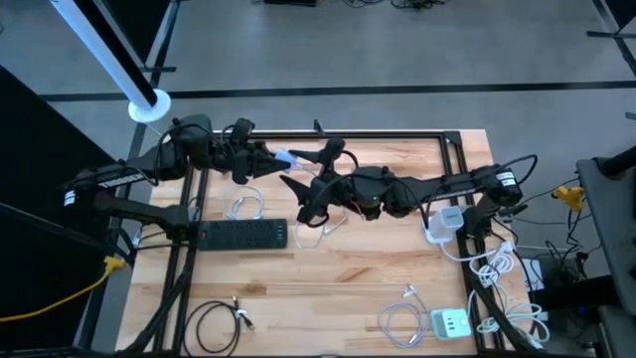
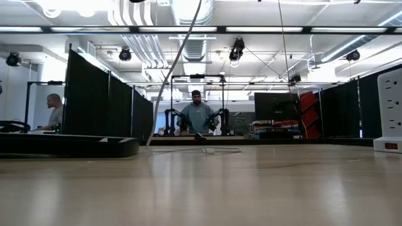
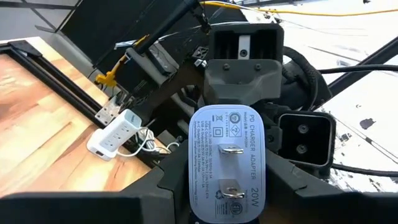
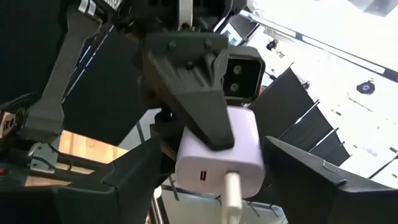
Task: Insert USB
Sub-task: Insert the white charger adapter into the top white outlet extension
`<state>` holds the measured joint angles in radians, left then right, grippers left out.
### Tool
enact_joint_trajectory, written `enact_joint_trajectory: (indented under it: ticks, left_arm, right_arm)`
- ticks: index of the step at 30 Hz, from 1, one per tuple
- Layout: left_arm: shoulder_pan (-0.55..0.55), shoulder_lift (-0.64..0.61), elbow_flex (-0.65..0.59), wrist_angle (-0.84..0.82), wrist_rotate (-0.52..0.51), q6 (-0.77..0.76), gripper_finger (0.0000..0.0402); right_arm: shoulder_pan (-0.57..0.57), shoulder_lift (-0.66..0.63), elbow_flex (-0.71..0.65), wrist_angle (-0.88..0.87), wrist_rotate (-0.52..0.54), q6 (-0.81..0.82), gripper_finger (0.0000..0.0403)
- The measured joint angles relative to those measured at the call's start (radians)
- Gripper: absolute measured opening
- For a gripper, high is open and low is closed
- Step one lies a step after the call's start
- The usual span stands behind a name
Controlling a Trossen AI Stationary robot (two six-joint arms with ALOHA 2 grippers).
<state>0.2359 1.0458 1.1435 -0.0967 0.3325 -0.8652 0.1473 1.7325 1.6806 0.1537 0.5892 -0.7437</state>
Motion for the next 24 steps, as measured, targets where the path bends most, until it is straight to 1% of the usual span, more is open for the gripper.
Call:
enact_joint_trajectory:
  ticks: [5, 9, 12, 17, 24]
  left_arm:
    - [0.000, 0.000, 0.000, -0.001, 0.000, -0.001, 0.0116]
    - [0.000, 0.000, 0.000, -0.003, 0.000, -0.001, 0.0116]
    - [0.000, 0.000, 0.000, -0.003, 0.000, 0.000, 0.0116]
    - [0.000, 0.000, 0.000, -0.017, 0.002, 0.029, 0.0116]
    - [0.001, -0.002, 0.000, -0.044, 0.014, 0.148, 0.0116]
  right_arm:
    - [-0.012, 0.000, 0.000, -0.005, -0.044, 0.000, 0.0232]
    - [-0.020, 0.000, 0.000, -0.006, -0.048, 0.002, 0.0214]
    - [-0.023, 0.002, 0.001, -0.006, -0.047, 0.015, 0.0193]
    - [-0.024, 0.002, 0.001, -0.009, -0.047, 0.030, 0.0192]
    - [-0.021, 0.003, 0.001, -0.022, -0.044, 0.036, 0.0191]
